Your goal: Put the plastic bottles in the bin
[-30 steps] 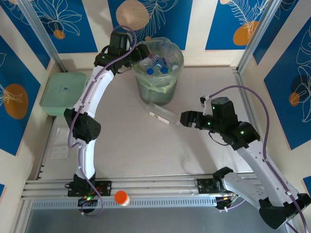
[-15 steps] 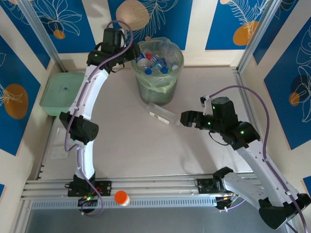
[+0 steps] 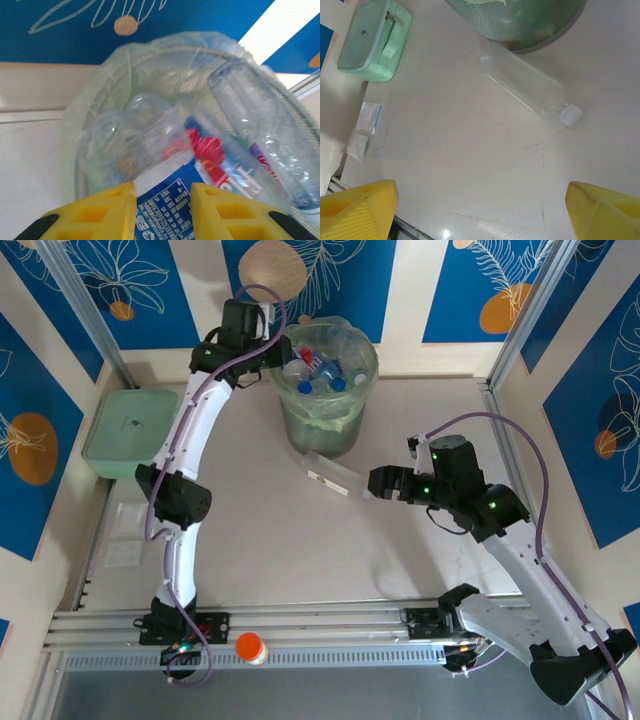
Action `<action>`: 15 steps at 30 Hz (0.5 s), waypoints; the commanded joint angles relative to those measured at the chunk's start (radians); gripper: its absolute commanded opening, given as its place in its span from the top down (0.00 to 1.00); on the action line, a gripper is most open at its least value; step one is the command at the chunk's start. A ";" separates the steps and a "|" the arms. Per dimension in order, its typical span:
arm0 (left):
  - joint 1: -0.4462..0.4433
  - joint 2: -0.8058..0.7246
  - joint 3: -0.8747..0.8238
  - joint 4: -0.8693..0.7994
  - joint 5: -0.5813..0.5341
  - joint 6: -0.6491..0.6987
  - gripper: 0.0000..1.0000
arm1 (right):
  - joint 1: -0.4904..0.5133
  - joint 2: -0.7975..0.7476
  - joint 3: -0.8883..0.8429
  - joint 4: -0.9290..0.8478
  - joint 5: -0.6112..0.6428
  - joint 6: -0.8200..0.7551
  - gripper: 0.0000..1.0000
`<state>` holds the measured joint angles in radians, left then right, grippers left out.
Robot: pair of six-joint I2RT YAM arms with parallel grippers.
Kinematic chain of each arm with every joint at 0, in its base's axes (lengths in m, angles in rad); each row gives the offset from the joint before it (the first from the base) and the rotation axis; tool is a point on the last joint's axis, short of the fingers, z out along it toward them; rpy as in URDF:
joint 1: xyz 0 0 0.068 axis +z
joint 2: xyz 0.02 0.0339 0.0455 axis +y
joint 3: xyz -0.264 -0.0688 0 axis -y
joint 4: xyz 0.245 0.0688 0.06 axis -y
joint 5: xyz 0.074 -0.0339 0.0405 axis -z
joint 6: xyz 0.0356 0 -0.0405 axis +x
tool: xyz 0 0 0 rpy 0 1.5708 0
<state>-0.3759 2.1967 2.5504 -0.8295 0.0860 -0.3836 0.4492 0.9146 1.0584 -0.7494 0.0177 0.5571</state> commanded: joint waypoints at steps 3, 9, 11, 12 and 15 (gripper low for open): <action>-0.017 0.059 0.002 -0.043 0.056 0.006 0.69 | -0.004 0.008 0.027 0.000 -0.022 -0.001 0.13; -0.023 0.031 0.000 -0.044 0.046 0.018 0.69 | -0.003 0.007 0.039 -0.002 -0.013 0.000 0.13; -0.023 -0.002 -0.008 -0.030 0.039 0.024 0.69 | -0.004 0.009 0.054 -0.008 -0.002 -0.005 0.13; -0.023 -0.025 -0.013 -0.020 0.035 0.029 0.68 | -0.005 0.010 0.064 -0.013 0.006 -0.009 0.13; -0.023 -0.090 -0.027 0.002 0.031 0.046 0.63 | -0.004 0.012 0.092 -0.024 0.026 -0.021 0.13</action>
<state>-0.3916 2.2112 2.5324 -0.8272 0.1112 -0.3691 0.4492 0.9295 1.1000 -0.7559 0.0235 0.5560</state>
